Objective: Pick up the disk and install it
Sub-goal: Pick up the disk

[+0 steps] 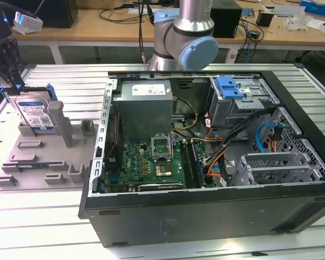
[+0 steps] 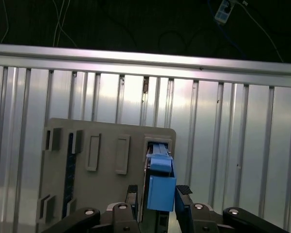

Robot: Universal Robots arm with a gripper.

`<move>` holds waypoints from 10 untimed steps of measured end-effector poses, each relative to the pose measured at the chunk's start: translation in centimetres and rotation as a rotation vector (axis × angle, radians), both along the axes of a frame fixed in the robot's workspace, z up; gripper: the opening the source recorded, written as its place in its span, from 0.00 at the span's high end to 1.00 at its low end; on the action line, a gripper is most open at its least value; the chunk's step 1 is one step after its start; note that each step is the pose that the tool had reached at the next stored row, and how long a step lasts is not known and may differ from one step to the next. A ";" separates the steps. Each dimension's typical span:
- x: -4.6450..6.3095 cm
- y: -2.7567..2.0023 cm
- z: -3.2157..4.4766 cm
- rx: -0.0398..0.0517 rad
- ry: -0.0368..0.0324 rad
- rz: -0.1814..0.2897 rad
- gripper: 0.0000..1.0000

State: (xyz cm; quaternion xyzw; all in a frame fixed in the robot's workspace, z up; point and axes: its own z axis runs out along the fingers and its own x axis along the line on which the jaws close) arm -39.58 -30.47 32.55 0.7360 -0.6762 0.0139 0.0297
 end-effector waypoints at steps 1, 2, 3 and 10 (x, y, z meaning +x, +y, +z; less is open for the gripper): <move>0.0 0.00 -0.06 0.0002 0.0000 0.000 0.56; 0.0 0.00 -0.12 0.0003 0.0000 0.000 0.56; 0.0 0.00 -0.19 0.0004 0.0000 0.000 0.56; 0.0 -0.02 -0.64 0.0009 0.0000 0.000 0.56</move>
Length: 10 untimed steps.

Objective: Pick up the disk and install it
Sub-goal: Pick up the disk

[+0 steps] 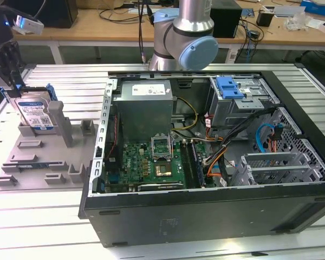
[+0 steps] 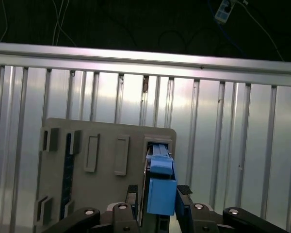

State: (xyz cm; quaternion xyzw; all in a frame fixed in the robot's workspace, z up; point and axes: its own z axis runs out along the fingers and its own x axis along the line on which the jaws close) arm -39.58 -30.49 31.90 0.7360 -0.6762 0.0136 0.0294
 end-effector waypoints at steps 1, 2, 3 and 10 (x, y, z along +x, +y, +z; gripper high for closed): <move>0.0 0.00 -0.08 0.0001 0.0000 0.000 0.56; 0.0 -0.01 -0.16 0.0002 0.0000 0.000 0.56; 0.0 -0.01 -0.22 0.0002 0.0000 0.000 0.56; 0.0 -0.02 -0.66 0.0005 0.0001 0.000 0.56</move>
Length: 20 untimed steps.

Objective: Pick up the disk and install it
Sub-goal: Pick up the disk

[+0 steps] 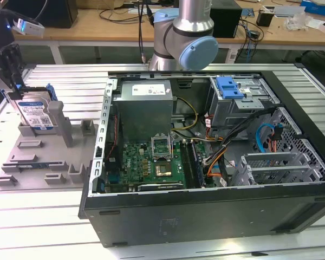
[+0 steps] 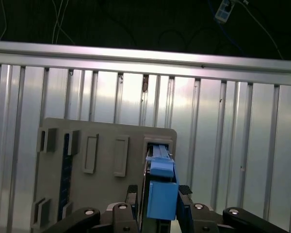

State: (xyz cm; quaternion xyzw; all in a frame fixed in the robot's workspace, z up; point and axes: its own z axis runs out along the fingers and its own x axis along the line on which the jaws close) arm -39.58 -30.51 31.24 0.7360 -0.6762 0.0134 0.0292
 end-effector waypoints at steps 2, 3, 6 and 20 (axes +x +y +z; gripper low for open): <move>0.0 0.00 -0.12 0.0001 0.0001 0.000 0.56; 0.0 -0.01 -0.16 0.0002 0.0000 0.000 0.56; 0.0 -0.02 -0.31 0.0005 0.0000 0.000 0.56; -0.1 -0.05 -1.01 0.0013 0.0000 0.000 0.56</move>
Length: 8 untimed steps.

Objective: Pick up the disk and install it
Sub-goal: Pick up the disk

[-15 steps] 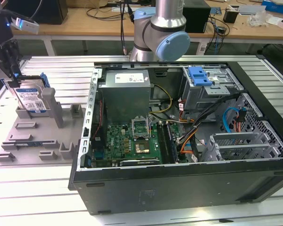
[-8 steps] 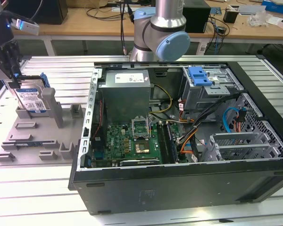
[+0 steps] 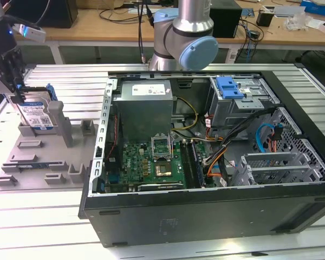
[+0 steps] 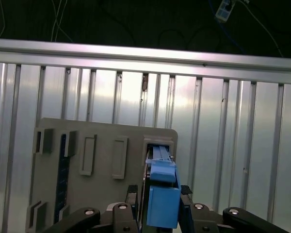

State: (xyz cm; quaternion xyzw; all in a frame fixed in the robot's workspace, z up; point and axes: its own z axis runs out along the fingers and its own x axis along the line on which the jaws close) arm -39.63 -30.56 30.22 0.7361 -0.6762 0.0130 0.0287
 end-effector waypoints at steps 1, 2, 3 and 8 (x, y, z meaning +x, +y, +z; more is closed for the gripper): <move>0.0 0.00 -0.04 0.0000 0.0000 0.000 0.56; 0.0 0.00 -0.08 0.0000 0.0000 0.000 0.56; 0.0 0.00 -0.12 0.0000 0.0000 0.000 0.56; -0.1 0.00 -0.31 0.0000 0.0001 0.000 0.56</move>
